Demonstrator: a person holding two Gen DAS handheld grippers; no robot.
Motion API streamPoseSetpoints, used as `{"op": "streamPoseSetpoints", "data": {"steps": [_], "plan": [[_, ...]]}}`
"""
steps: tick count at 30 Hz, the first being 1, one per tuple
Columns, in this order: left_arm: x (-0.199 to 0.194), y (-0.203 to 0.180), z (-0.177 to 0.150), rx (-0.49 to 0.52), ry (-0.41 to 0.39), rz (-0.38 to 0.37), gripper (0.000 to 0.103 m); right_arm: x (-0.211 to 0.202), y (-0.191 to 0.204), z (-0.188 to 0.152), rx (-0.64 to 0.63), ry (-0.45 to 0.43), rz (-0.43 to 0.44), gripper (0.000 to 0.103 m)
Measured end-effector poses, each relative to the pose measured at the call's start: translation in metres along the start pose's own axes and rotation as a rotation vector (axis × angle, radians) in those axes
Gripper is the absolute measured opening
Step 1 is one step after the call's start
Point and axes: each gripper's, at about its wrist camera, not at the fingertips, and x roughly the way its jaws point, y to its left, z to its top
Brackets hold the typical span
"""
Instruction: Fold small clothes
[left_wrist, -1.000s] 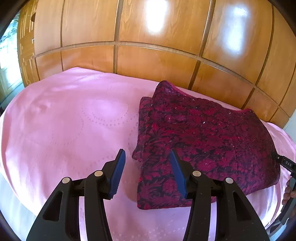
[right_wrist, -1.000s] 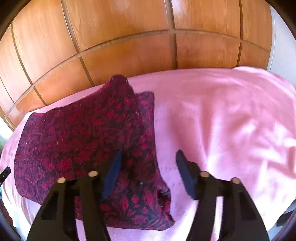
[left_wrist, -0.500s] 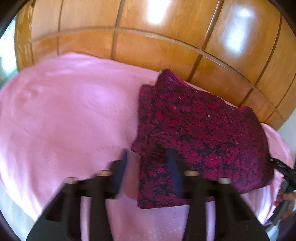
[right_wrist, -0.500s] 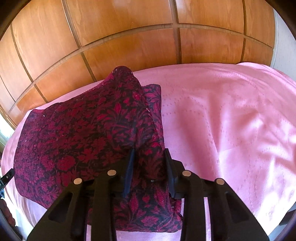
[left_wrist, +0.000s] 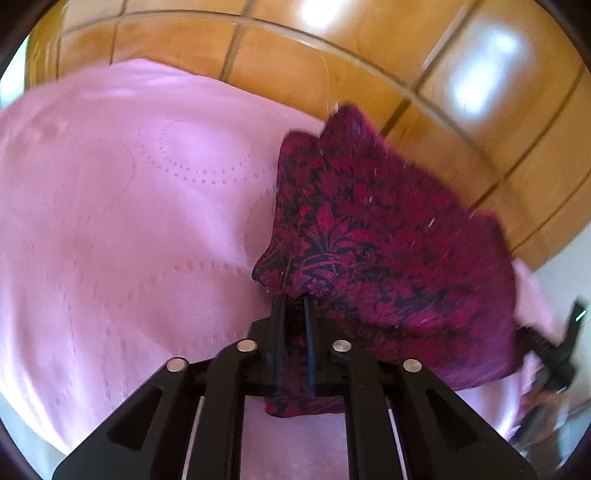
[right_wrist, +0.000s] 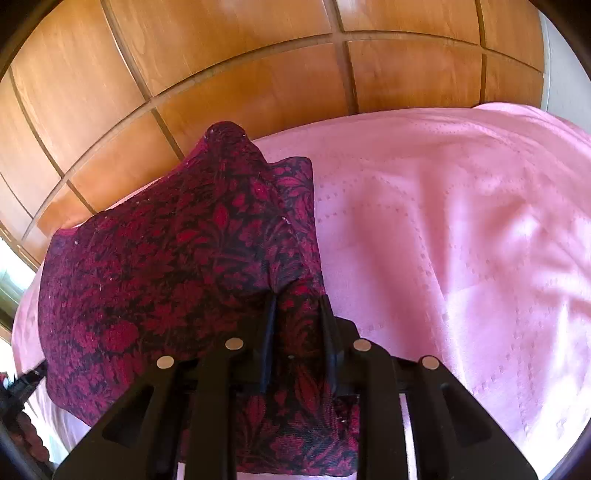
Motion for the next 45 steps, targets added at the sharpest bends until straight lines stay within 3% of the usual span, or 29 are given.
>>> {"op": "streamPoseSetpoints", "data": {"steps": [4, 8, 11, 13, 14, 17, 19, 23, 26, 29, 32, 34, 40, 45], "plan": [[-0.017, -0.005, 0.016, 0.022, -0.060, 0.004, 0.034, -0.002, -0.002, 0.000, 0.020, 0.002, 0.013, 0.024], [-0.011, -0.013, 0.047, 0.008, -0.066, -0.061, 0.036, -0.004, -0.006, -0.003, 0.034, -0.004, 0.026, 0.027], [0.014, -0.026, 0.073, 0.024, -0.027, -0.076, 0.036, -0.005, -0.007, -0.004, 0.038, -0.006, 0.030, 0.027], [0.029, -0.027, 0.084, 0.004, -0.008, -0.083, 0.043, -0.005, -0.006, -0.003, 0.031, -0.005, 0.026, 0.027], [0.037, -0.028, 0.090, -0.003, -0.006, -0.083, 0.043, -0.006, -0.006, -0.003, 0.029, -0.005, 0.025, 0.027], [0.062, -0.028, 0.106, -0.005, 0.036, -0.049, 0.013, -0.007, -0.007, -0.003, 0.023, -0.007, 0.022, 0.027], [0.058, -0.027, 0.106, -0.008, 0.009, -0.045, 0.011, -0.007, -0.004, -0.003, 0.014, -0.007, 0.016, 0.027], [0.071, -0.019, 0.092, 0.004, 0.015, 0.060, 0.011, -0.005, -0.001, -0.005, -0.005, -0.009, 0.010, 0.027], [0.078, -0.012, 0.086, -0.015, 0.008, 0.064, 0.012, -0.002, -0.001, -0.004, -0.001, -0.005, 0.018, 0.027], [0.065, -0.032, 0.085, 0.055, -0.023, 0.160, 0.020, -0.002, -0.004, -0.004, -0.001, -0.003, 0.025, 0.027], [0.043, -0.051, 0.078, 0.121, -0.082, 0.224, 0.041, -0.005, -0.004, 0.000, -0.015, 0.007, 0.011, 0.033], [0.029, -0.060, 0.071, 0.150, -0.121, 0.229, 0.048, -0.013, -0.004, 0.006, -0.026, -0.007, -0.023, 0.053], [-0.003, -0.090, 0.045, 0.241, -0.213, 0.241, 0.048, -0.038, 0.011, 0.038, -0.072, -0.102, -0.034, 0.054], [-0.007, -0.108, 0.029, 0.301, -0.219, 0.219, 0.048, -0.022, 0.061, 0.065, -0.201, -0.081, 0.026, 0.053]]}}
